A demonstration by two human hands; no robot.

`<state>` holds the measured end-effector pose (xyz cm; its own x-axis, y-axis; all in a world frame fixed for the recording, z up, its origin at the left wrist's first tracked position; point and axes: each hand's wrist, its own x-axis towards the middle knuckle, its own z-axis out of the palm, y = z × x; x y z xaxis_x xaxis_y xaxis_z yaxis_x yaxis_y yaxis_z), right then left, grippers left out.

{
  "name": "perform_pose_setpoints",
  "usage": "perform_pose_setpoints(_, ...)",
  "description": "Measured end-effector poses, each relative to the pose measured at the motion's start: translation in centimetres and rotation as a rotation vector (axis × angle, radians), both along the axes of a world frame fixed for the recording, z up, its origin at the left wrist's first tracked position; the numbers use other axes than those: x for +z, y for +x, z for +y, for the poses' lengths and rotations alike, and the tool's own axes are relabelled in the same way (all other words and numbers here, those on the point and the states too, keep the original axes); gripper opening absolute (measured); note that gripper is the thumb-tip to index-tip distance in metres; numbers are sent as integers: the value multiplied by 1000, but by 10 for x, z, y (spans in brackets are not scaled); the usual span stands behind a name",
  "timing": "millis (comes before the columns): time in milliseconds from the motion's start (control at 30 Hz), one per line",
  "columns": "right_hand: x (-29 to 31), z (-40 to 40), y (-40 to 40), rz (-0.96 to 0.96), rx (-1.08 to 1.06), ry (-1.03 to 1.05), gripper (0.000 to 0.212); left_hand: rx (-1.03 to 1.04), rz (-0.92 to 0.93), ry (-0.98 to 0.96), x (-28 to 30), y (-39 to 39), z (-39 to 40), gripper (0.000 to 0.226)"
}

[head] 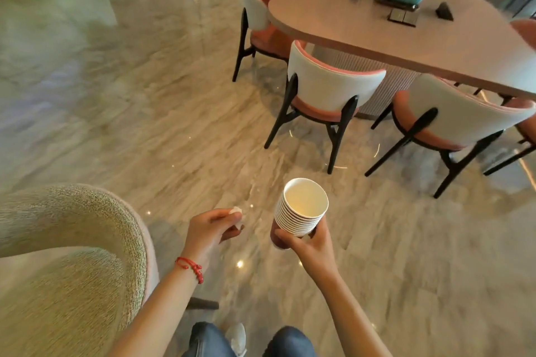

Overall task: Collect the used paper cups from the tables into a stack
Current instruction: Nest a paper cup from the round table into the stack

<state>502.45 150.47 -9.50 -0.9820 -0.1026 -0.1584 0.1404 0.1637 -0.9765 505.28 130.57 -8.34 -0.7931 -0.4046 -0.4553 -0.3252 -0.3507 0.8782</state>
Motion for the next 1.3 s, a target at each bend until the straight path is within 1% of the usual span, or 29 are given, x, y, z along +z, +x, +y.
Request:
perform_pose_setpoints(133, -1, -20, -65, 9, 5, 32, 68, 25, 10, 21, -4, -63, -22, 2)
perform_pose_setpoints(300, -8, -46, -167, 20, 53, 41, 67, 72, 4, 17, -15, -153, -49, 3)
perform_pose_setpoints(500, -11, -80, -306, 26, 174, 29, 73, 162, -14, 19, -19, -276, -79, 17)
perform_pose_setpoints(533, -9, -86, -329, 32, 191, 42, 75, 169, -23, 15, -18, -295, -84, 15)
perform_pose_setpoints(600, -3, -99, -372, 40, 233, 62, 78, 187, -29, 4, -14, -331, -95, 5)
perform_pose_setpoints(700, 2, -125, -433, 30, 270, 60, 81, 228, -18, 16, -7, -380, -118, 4)
perform_pose_setpoints(867, -5, -190, -523, 11, 340, 35, 75, 300, 20, 20, -5, -456, -173, 7)
perform_pose_setpoints(933, -28, -223, -558, 35, 365, 17, 74, 319, 36, 7, -27, -492, -201, 10)
perform_pose_setpoints(1033, -36, -274, -619, 45, 380, -16, 67, 332, 48, 7, -35, -551, -249, 12)
perform_pose_setpoints(1233, -27, -373, -736, 62, 375, -15, 64, 304, 60, -12, -22, -670, -351, 2)
perform_pose_setpoints(1300, -25, -399, -770, 65, 366, -14, 64, 299, 75, -17, -17, -707, -380, 3)
